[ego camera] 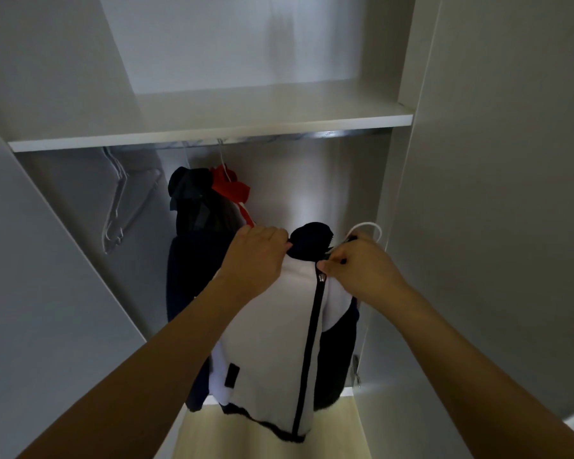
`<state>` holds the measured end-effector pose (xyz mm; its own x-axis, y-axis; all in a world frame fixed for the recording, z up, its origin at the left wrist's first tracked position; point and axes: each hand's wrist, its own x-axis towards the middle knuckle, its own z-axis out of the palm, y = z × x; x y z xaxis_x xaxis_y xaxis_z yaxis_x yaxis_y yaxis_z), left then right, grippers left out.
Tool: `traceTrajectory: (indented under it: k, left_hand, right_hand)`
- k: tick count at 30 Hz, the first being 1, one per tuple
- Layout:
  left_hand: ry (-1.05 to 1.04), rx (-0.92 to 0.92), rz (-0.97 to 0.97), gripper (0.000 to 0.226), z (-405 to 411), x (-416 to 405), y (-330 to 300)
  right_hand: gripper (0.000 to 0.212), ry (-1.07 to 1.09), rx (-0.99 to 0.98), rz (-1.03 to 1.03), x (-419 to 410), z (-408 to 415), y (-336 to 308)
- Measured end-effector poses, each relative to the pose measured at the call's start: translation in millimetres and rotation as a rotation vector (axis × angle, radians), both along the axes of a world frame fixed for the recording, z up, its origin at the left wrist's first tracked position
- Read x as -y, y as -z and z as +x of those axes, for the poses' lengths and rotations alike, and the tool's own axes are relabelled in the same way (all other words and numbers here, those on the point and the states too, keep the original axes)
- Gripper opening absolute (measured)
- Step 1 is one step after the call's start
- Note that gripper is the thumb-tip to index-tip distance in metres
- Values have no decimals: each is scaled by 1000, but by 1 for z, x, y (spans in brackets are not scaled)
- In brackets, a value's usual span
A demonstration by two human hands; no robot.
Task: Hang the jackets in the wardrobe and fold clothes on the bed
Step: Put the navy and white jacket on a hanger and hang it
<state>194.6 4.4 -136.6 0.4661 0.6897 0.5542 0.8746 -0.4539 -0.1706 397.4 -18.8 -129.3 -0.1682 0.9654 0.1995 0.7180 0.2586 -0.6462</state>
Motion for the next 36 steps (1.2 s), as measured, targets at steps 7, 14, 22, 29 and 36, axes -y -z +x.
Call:
traceTrajectory:
  k: [7,14,22,29,36]
  left_hand:
    - [5,-33,129,13,-11,-5,-11]
    - [67,69,-87,14,-25,-16,-22]
    - [-57,306,-162,15,-16,-10,-11]
    - [-55,588,-269,48,45,36,30]
    - [-122,457,-339,54,61,28,42]
  right_hand:
    - [19,-145,-69,-263,-29,0,-48]
    - [11,-327,7,-164,-42,3,-72]
    - [23,-335,-56,-91,-46,-4,-68]
    - [21,-283,99,7,-51,-10,-64]
    - [40,-242,182,-5,-54,-3,-68]
